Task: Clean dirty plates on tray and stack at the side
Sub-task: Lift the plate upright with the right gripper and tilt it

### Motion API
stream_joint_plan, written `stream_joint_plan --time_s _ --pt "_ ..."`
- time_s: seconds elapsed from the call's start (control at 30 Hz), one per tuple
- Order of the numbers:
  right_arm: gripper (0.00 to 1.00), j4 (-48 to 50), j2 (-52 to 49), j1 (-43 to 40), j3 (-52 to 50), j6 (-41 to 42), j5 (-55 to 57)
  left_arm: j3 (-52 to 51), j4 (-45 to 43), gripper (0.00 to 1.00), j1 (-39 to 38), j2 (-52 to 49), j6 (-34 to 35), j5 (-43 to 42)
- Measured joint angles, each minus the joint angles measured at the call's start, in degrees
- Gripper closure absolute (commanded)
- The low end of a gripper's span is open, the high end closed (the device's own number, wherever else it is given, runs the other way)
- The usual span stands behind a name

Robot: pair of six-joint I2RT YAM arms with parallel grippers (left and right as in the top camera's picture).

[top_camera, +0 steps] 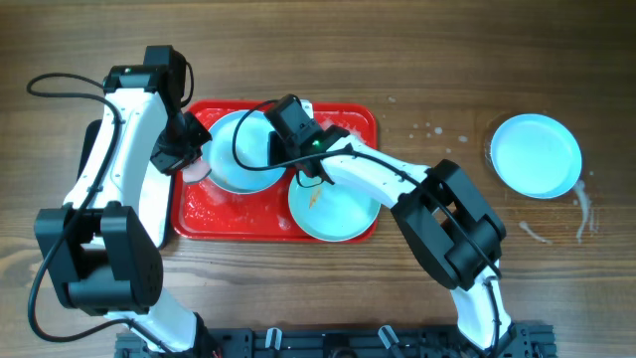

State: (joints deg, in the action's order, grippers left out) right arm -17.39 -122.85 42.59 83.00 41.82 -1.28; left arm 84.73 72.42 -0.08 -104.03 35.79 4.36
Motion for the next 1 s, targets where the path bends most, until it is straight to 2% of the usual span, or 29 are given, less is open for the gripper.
stream_joint_plan --time_s 0.13,0.27,0.57,0.67,0.87,1.0 --pt "0.61 0.68 -0.98 0.0 0.02 0.02 -0.09 0.0 0.0 0.96 0.0 0.0 0.0 0.02" --pt "0.95 1.64 -2.05 -0.07 0.74 0.55 -0.39 0.0 0.02 0.96 0.0 0.0 0.0 0.0" --pt "0.96 2.51 -2.6 -0.55 0.87 -0.33 -1.31 0.0 0.0 0.96 0.0 0.0 0.0 0.02" --pt "0.96 -0.52 -1.31 -1.53 0.76 -1.86 -0.44 0.0 -0.02 0.96 0.0 0.0 0.0 0.02" --pt "0.96 -5.53 10.56 -2.73 0.48 -6.75 10.8 0.0 -0.63 0.96 0.0 0.0 0.0 0.0" --pt "0.96 -8.87 24.24 -1.16 0.5 -15.41 25.88 0.0 -0.87 0.96 0.0 0.0 -0.02 0.0"
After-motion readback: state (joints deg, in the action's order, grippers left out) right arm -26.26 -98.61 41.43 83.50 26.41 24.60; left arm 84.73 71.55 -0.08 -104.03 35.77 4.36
